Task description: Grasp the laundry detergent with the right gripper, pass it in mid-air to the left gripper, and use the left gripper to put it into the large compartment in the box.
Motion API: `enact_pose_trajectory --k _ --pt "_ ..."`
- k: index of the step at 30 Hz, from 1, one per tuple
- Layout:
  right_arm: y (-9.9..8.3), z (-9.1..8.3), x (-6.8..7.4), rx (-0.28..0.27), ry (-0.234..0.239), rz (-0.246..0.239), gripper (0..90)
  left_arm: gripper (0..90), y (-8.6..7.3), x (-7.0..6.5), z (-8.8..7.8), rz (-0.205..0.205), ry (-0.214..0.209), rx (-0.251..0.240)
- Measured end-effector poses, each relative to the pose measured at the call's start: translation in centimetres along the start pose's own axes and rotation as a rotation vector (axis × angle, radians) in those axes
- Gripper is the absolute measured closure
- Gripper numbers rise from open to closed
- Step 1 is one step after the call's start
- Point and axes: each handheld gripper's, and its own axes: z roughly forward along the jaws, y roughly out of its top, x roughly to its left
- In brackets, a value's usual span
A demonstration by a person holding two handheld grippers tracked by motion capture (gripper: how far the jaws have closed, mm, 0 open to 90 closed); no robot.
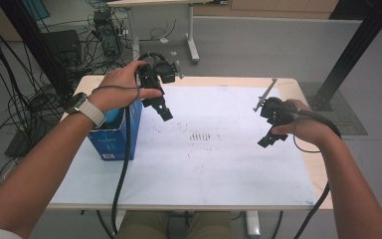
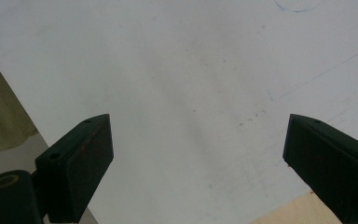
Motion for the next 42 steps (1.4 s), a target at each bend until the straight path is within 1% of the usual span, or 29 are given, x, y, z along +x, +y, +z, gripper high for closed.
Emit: enact_pose_trajectory --k 10,16,19,25,31,36,42 --pt "0.4 0.3 -0.2 0.002 0.000 0.002 8.4 6.4 -0.1 -0.1 1.8 0.022 -0.014 -0.001" --pt "0.3 0.1 -0.3 -0.006 -0.009 0.008 8.4 6.5 -0.2 -0.1 2.5 0.030 -0.021 0.003" --pt "0.3 0.1 -0.4 -0.006 -0.011 0.009 8.5 6.5 -0.2 -0.1 2.7 0.032 -0.026 -0.002" --pt "0.2 0.2 -0.4 -0.007 -0.013 0.013 8.4 6.5 -0.1 -0.2 3.1 0.039 -0.028 -0.001" --pt "0.2 0.3 -0.5 -0.010 -0.012 0.013 8.5 6.6 -0.3 -0.2 3.3 0.034 -0.030 -0.005" --pt "0.3 0.4 -0.4 -0.011 -0.008 0.008 8.5 6.6 -0.5 -0.1 3.2 0.032 -0.029 -0.013" --pt "0.3 0.4 -0.4 -0.012 -0.011 0.007 8.5 6.6 -0.6 -0.1 3.1 0.031 -0.031 -0.011"
